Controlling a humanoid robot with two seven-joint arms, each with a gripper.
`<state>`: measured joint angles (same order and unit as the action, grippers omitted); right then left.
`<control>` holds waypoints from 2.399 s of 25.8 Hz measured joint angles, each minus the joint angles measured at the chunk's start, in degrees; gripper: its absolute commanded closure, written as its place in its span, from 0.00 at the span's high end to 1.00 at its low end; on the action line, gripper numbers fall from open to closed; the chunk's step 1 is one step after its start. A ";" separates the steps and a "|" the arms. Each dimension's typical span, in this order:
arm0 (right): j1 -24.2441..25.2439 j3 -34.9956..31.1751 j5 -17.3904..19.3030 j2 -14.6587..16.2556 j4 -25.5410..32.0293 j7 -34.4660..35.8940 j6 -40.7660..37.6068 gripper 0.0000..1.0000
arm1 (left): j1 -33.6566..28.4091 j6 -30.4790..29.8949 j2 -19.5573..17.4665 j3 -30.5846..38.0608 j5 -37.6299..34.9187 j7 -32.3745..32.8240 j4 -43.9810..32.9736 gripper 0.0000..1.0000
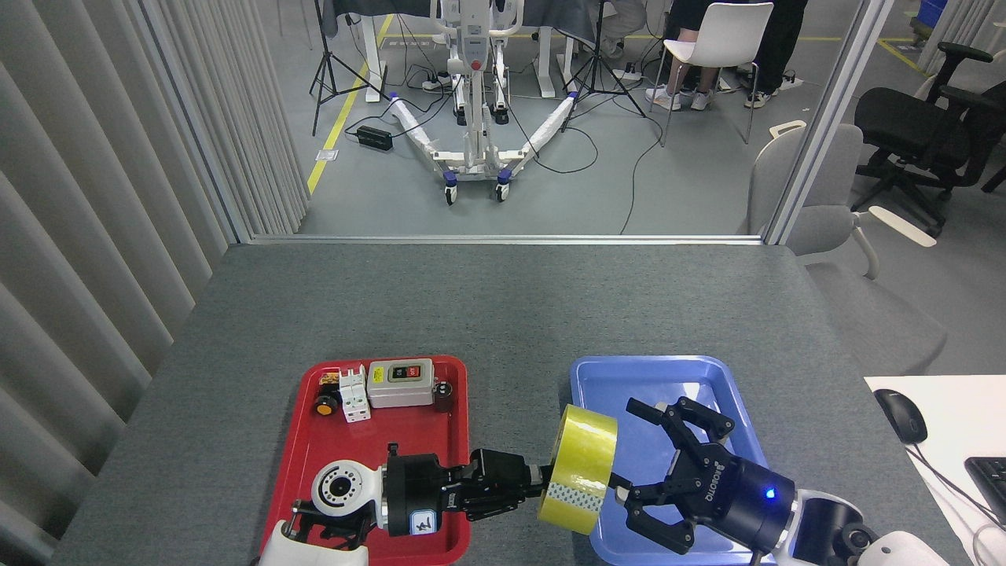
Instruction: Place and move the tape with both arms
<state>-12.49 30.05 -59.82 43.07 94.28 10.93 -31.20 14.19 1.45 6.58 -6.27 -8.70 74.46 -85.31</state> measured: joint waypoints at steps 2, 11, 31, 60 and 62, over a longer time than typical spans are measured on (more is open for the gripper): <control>-0.67 0.10 -0.06 -1.18 -0.81 0.00 -0.17 0.84 | -0.19 -0.35 -0.07 0.05 0.00 0.00 -0.02 0.00; -3.61 2.01 -0.63 -5.49 -4.37 -0.13 -0.94 0.65 | -0.53 -1.29 -0.46 0.32 -0.06 0.00 0.14 0.00; -4.05 3.90 -0.68 -6.63 -4.79 -0.18 -1.27 0.21 | -0.56 -2.34 -1.21 1.17 -0.17 0.30 0.45 0.00; 6.70 -29.24 -1.53 -17.64 -4.98 -4.27 -4.45 0.25 | -4.12 -23.65 -3.47 11.87 -1.54 -3.60 -2.81 1.00; 7.25 -35.62 -1.86 -21.59 -5.39 -8.83 -4.17 0.24 | -4.26 -21.64 -4.01 12.65 -7.26 -12.08 -3.12 1.00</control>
<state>-5.24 -5.57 -61.68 21.47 88.89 2.10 -35.38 9.93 -20.19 2.56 6.37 -15.96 62.38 -88.42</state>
